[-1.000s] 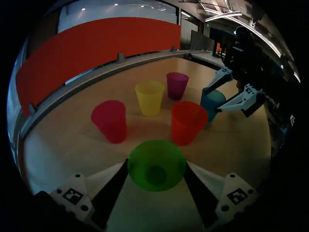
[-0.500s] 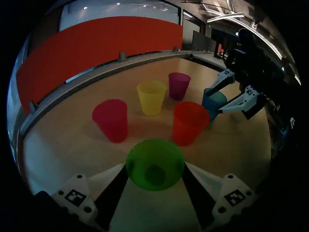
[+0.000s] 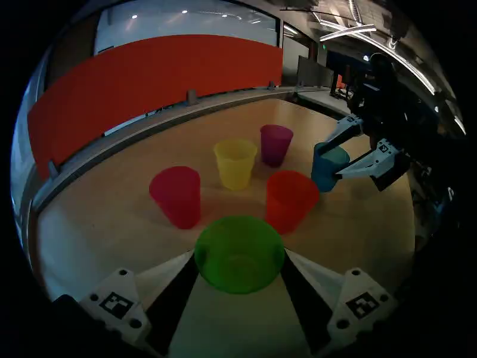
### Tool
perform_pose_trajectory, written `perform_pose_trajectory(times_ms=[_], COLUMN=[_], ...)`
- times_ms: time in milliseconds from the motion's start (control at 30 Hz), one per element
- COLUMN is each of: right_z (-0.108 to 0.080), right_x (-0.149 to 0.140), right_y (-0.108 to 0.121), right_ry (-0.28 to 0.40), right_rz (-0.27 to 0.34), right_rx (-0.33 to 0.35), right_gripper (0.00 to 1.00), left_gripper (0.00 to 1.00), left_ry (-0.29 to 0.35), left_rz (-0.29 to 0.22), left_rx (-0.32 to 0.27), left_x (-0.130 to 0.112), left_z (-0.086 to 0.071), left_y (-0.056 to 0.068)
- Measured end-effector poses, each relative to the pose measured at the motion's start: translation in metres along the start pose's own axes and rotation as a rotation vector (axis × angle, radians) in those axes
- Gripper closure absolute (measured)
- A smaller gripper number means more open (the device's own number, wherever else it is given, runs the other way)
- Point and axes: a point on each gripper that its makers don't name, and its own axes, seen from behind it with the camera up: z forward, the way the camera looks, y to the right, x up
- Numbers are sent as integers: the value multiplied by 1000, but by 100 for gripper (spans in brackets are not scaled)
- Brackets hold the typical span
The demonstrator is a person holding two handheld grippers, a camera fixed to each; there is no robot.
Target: Pour water
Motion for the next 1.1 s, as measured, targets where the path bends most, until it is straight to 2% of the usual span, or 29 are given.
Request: perform_pose_trajectory(times_ms=[200, 467, 1100], right_z=[-12, -28, -71], right_x=[19, 44, 115], right_y=[2, 1, 7], right_ry=[45, 109, 312], right_rz=[15, 20, -9], right_rx=[-16, -29, -91], right_gripper=[8, 8, 8], left_gripper=[12, 12, 12], left_ry=[35, 115, 342], left_rz=[13, 29, 6], left_rx=[14, 48, 115], left_x=[12, 38, 108], left_z=[-12, -31, -74], left_y=[1, -1, -14])
